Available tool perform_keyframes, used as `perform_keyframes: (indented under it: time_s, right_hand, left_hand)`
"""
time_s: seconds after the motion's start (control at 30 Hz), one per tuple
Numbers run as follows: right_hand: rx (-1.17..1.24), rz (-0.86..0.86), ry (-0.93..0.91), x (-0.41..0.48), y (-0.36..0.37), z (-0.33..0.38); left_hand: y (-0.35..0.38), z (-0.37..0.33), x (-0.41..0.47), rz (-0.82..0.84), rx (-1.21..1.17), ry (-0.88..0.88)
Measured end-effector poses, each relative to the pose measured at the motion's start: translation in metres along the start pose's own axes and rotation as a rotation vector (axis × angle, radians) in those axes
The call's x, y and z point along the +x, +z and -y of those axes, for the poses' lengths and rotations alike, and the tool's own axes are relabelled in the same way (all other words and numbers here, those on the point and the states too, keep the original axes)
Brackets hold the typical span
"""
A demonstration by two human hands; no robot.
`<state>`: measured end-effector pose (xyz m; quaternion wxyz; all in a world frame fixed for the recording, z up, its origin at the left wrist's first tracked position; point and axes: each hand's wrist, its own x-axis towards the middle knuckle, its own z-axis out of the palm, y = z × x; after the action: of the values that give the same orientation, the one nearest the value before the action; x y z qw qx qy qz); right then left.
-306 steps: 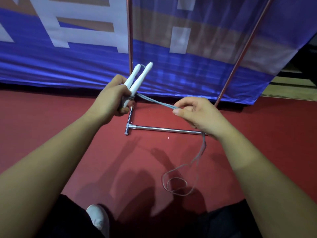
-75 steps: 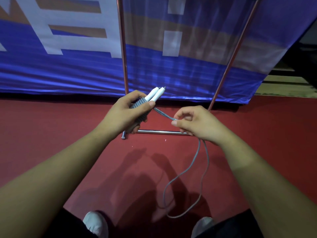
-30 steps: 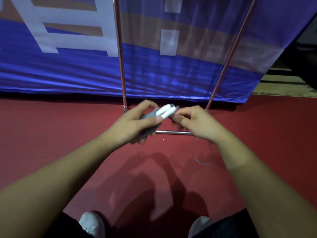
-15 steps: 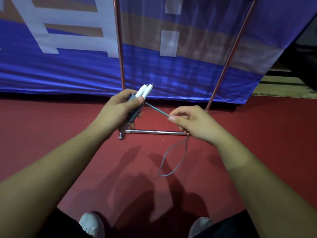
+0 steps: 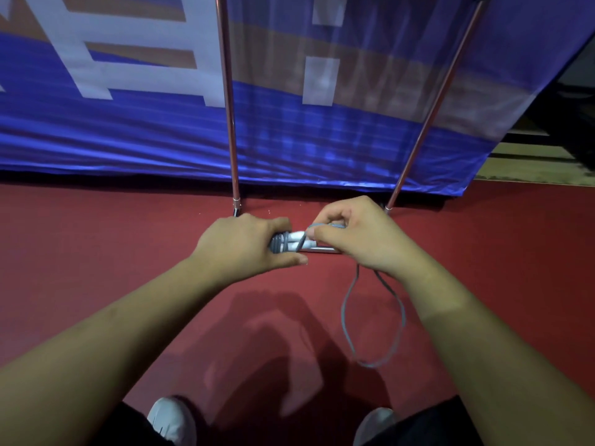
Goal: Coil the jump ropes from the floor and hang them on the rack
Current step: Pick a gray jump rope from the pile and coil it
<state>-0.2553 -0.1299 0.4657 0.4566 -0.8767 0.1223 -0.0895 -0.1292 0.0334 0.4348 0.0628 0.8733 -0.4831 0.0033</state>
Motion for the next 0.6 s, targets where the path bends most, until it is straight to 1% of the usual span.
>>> perform_keyframes:
  time_s: [0.07,0.17,0.23,0.3,0.37,0.43,0.53,0.6]
  right_hand:
    - [-0.014,-0.03,-0.017,0.001,-0.001,-0.001]
    - [-0.021,-0.064,-0.029,0.004,-0.007,-0.005]
    - [0.019,-0.081,-0.014,0.006,-0.01,-0.01]
    - [0.122,-0.102,0.012,0.008,-0.014,-0.018]
    - [0.189,-0.08,0.032,0.011,-0.015,-0.025]
    - [0.169,-0.043,0.041,0.012,-0.015,-0.03]
    - [0.103,0.052,0.048,0.011,-0.009,-0.03]
    - [0.092,0.115,0.041,0.01,-0.006,-0.028]
  left_hand:
    - [0.001,-0.007,-0.002,-0.002,0.032,0.045]
    - [0.0,-0.009,-0.002,0.087,-0.113,0.128]
    - [-0.002,-0.007,-0.002,0.166,-0.258,0.225]
    - [-0.007,-0.006,-0.003,0.235,-0.538,0.27]
    - [-0.01,-0.007,-0.004,0.251,-0.877,0.215]
    - [-0.013,-0.008,-0.003,0.177,-1.102,0.138]
    - [-0.016,-0.008,0.002,0.073,-1.318,0.029]
    - [-0.019,-0.006,0.005,0.043,-1.378,-0.026]
